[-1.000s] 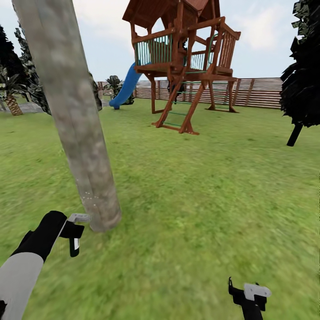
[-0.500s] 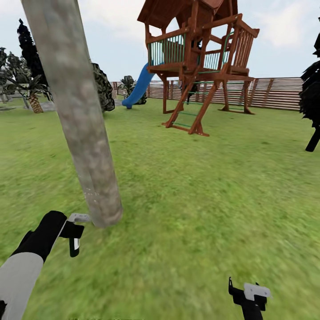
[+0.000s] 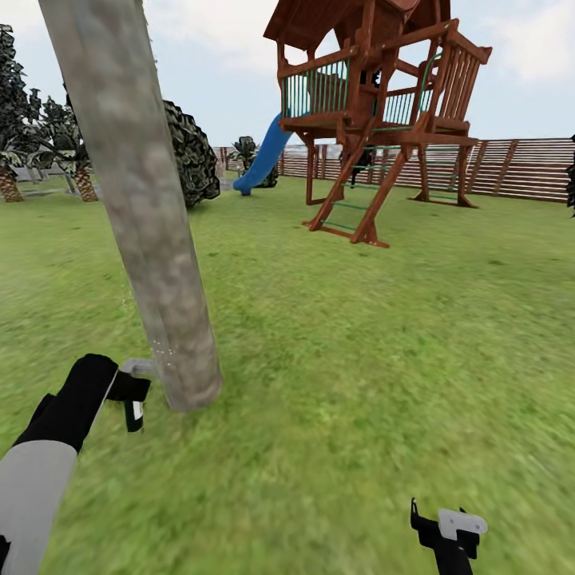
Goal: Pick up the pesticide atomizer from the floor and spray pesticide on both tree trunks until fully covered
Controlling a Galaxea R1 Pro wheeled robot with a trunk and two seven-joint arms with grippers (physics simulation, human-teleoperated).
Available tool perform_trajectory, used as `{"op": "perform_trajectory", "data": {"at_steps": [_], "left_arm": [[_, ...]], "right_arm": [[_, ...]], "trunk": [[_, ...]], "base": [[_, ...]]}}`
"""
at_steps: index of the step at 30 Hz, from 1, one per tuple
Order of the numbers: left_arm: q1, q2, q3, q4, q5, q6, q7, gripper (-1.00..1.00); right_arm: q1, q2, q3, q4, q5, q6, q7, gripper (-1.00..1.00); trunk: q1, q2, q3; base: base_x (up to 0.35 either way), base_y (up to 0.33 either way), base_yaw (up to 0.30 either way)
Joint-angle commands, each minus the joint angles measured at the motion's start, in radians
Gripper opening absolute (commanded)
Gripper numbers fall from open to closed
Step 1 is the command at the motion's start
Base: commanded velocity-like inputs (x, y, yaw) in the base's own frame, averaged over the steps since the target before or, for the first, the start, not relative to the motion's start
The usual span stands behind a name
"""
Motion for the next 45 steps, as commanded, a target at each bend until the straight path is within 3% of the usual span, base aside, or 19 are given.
{"op": "perform_trajectory", "data": {"at_steps": [1, 4, 7, 11, 18, 22, 25, 28, 33, 37, 39, 43, 45], "left_arm": [[-0.017, 0.003, 0.000, -0.004, 0.003, 0.004, -0.001, -1.00], [-0.098, 0.009, -0.001, 0.006, 0.005, 0.007, -0.002, -1.00], [-0.138, 0.013, -0.001, 0.007, 0.006, 0.008, -0.003, -1.00], [-0.143, 0.026, -0.022, 0.009, 0.006, 0.010, -0.024, -1.00], [-0.133, 0.026, -0.033, 0.004, 0.005, 0.010, -0.052, -1.00], [-0.141, 0.025, -0.036, -0.003, 0.004, 0.010, -0.141, -1.00], [-0.144, 0.025, -0.079, 0.002, 0.004, 0.010, -0.156, -1.00], [-0.147, 0.028, -0.087, -0.006, 0.002, 0.010, -0.158, -1.00], [-0.152, 0.095, -0.082, -0.011, 0.003, 0.013, -0.158, -1.00], [-0.243, 0.102, -0.085, 0.000, 0.007, 0.014, -0.159, -1.00], [-0.259, 0.104, -0.086, 0.005, 0.007, 0.018, -0.160, -1.00], [-0.249, 0.117, -0.088, 0.006, 0.007, 0.019, -0.161, -1.00], [-0.191, 0.116, -0.090, 0.007, 0.005, 0.015, -0.159, -1.00]], "right_arm": [[0.000, 0.000, 0.000, 0.000, 0.000, 0.000, 0.000, 1.00], [0.000, 0.000, 0.000, 0.000, 0.000, 0.000, 0.000, 1.00], [0.000, 0.000, 0.000, 0.000, 0.000, 0.000, 0.000, 1.00], [0.000, 0.000, 0.000, 0.000, 0.000, 0.000, 0.000, 1.00], [0.000, 0.000, 0.000, -0.001, 0.000, 0.000, 0.000, 1.00], [0.000, 0.000, 0.000, -0.001, 0.000, 0.000, 0.000, 1.00], [0.000, 0.000, 0.000, -0.002, 0.000, 0.000, 0.000, 1.00], [0.000, -0.001, 0.000, -0.002, 0.000, 0.000, 0.000, 1.00], [0.000, -0.001, 0.000, 0.000, 0.000, 0.000, 0.000, 1.00], [0.000, -0.001, 0.000, 0.000, 0.000, 0.000, 0.000, 1.00], [0.000, -0.001, 0.000, 0.000, 0.001, 0.000, 0.000, 1.00], [0.000, 0.000, 0.000, 0.000, 0.000, 0.000, 0.000, 1.00], [0.000, 0.000, 0.000, 0.000, 0.000, 0.000, 0.000, 1.00]], "trunk": [[0.000, 0.000, 0.000], [0.000, 0.000, 0.000], [0.000, 0.000, 0.000], [0.000, 0.000, 0.000], [0.000, 0.000, 0.000], [0.000, 0.000, 0.000], [0.000, 0.000, 0.000], [0.000, 0.000, 0.000], [0.000, 0.000, 0.000], [0.000, 0.000, 0.000], [0.000, 0.000, 0.000], [0.000, 0.000, 0.000], [0.000, 0.000, 0.000]], "base": [[0.000, 0.000, 0.000], [0.000, 0.000, 0.000], [0.000, 0.000, 0.000], [0.000, 0.000, 0.147], [0.000, 0.000, 0.273], [0.108, -0.120, 0.116], [0.216, -0.201, 0.007], [0.223, -0.200, 0.000], [0.199, -0.029, 0.000], [0.006, 0.000, 0.000], [0.000, 0.000, 0.000], [0.000, 0.000, 0.013], [0.000, 0.000, 0.225]]}}
